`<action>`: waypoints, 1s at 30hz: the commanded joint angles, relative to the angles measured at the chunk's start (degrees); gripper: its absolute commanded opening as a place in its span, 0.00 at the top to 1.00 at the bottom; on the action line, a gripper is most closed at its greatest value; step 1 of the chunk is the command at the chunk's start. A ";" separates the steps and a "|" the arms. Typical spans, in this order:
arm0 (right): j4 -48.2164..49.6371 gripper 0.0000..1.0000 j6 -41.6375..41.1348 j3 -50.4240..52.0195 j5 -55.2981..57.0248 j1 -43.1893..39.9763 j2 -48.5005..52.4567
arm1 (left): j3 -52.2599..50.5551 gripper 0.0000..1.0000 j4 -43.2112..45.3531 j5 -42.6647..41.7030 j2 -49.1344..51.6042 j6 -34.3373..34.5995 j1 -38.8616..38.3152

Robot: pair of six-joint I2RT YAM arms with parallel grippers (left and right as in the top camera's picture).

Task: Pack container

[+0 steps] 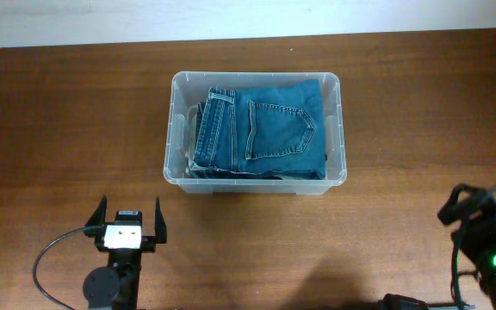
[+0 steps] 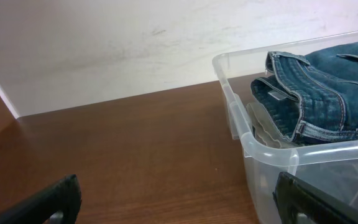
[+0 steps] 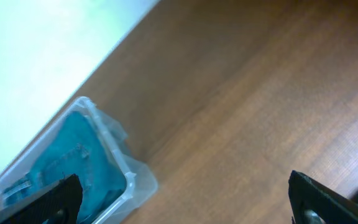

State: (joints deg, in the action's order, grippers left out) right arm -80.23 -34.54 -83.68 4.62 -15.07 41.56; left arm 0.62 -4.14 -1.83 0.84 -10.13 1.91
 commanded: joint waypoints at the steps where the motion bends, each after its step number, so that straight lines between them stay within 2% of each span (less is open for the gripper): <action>1: 0.02 0.02 -0.35 -0.04 0.66 1.79 -3.17 | -0.11 0.01 -0.48 0.59 -0.55 -0.68 0.28; 10: -0.55 0.02 -0.28 0.83 2.91 9.29 -10.08 | -0.11 0.01 -0.50 0.59 -0.55 -0.68 0.28; 13: 0.92 0.02 -0.33 3.23 2.71 9.53 -11.21 | -0.11 0.01 -0.50 0.59 -0.55 -0.68 0.28; 16: 7.61 0.02 -0.26 9.11 1.29 9.55 -13.22 | -0.11 0.01 -0.50 0.59 -0.55 -0.68 0.28; 25: 38.60 0.02 2.80 36.72 -7.32 9.55 -20.96 | -0.11 0.01 -0.50 0.59 -0.55 -0.68 0.28; 30: 52.52 0.02 3.41 49.03 -9.11 11.65 -25.20 | -0.11 0.00 -0.50 0.59 -0.55 -0.68 0.28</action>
State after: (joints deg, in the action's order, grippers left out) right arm -31.83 -32.58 -40.14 -1.78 -5.43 19.29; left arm 0.62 -4.21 -1.45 0.84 -10.13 1.91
